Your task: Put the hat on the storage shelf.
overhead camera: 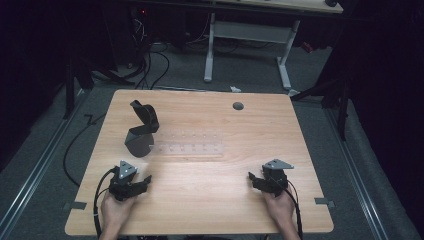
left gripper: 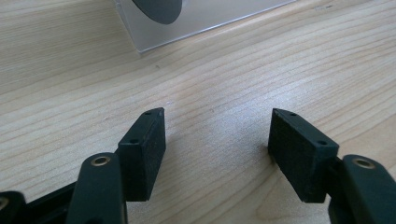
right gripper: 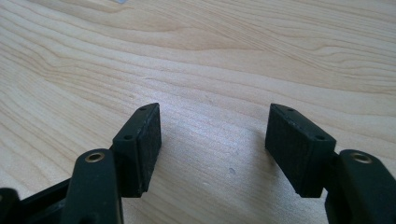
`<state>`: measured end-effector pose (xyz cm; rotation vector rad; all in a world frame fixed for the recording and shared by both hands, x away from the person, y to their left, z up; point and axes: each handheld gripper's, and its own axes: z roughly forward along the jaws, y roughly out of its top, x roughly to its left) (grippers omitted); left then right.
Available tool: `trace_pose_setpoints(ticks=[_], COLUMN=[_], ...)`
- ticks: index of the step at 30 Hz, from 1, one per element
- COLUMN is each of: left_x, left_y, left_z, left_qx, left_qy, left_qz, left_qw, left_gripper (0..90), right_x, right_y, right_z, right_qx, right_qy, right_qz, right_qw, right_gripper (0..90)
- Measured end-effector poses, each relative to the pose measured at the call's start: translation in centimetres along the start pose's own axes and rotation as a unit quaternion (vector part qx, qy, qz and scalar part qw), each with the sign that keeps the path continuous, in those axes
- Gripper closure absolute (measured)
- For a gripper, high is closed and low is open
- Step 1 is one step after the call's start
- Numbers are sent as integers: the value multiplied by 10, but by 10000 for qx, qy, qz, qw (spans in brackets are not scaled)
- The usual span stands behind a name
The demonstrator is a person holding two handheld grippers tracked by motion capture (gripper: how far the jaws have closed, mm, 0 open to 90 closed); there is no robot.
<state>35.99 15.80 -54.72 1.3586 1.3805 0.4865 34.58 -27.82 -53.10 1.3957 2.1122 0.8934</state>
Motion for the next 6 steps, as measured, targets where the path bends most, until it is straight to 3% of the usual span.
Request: trace_pose_setpoints(ticks=[6], left_x=[0], left_y=[0], left_z=[1], left_qx=[4], left_qy=[60], left_qz=[-49], left_qw=[10000], left_gripper=[335], right_x=[0], right_y=[0], right_z=[0], right_qx=[-1], right_qy=[7], right_qz=[11], right_qw=[10000], right_gripper=[364])
